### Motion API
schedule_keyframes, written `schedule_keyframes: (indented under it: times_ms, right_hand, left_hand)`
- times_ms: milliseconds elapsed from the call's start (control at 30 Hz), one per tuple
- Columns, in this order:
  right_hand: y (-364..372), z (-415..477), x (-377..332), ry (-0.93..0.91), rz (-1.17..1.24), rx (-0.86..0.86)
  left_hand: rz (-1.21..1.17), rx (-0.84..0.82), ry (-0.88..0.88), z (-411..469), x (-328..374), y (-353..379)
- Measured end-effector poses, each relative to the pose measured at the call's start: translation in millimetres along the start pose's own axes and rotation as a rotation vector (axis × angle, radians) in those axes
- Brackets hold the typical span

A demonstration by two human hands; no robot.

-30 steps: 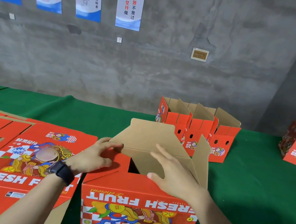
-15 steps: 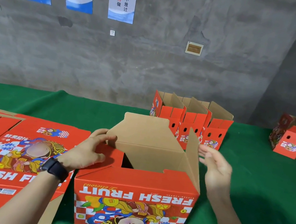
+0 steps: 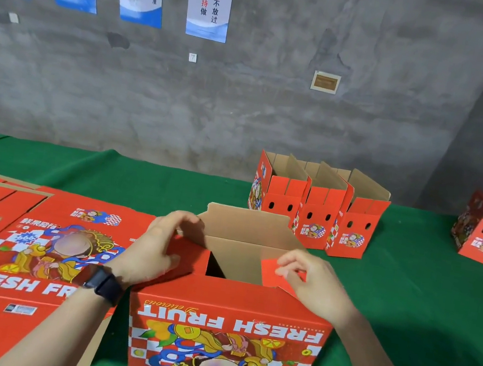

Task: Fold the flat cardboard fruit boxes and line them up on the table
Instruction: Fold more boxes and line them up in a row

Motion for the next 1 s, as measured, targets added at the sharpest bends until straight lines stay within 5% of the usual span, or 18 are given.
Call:
schedule_keyframes:
  times_ms: [167,400,500,700,900,1000]
  right_hand:
    - [-14.3,2.4,6.5,0.107,0.140,0.222]
    - [6.2,6.4,5.1,0.070,-0.238,-0.043]
    - [9.2,13.2,8.4,0.123,-0.245,-0.195]
    - [14.5,30.4,4.3,0.172,-0.505,-0.221]
    - [17.0,31.9,5.1,0.176,-0.499,-0.163]
    - [13.8,29.1,9.9,0.180,-0.229,-0.194]
  left_hand:
    - [-0.011,0.049,0.030,-3.3,6.3,-2.2]
    - [-0.006,-0.005,-0.157,-1.9,-0.9,0.3]
    - [0.218,-0.114,-0.217,2.8,-3.9,8.8]
    - [0.560,-0.184,-0.276,13.6,-5.1,24.2]
    - [0.555,-0.154,-0.266,15.6,-12.0,23.0]
    - [0.435,-0.104,-0.255,14.9,-14.7,20.2]
Point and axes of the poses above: each hand's wrist, its own z-axis towards the middle knuckle, its own y-axis out of the palm, x = y × z, the point moved 6 cm from there along z, towards the middle knuckle, and after that the axes turned 9 degrees about -z, right-handed, at the moved point
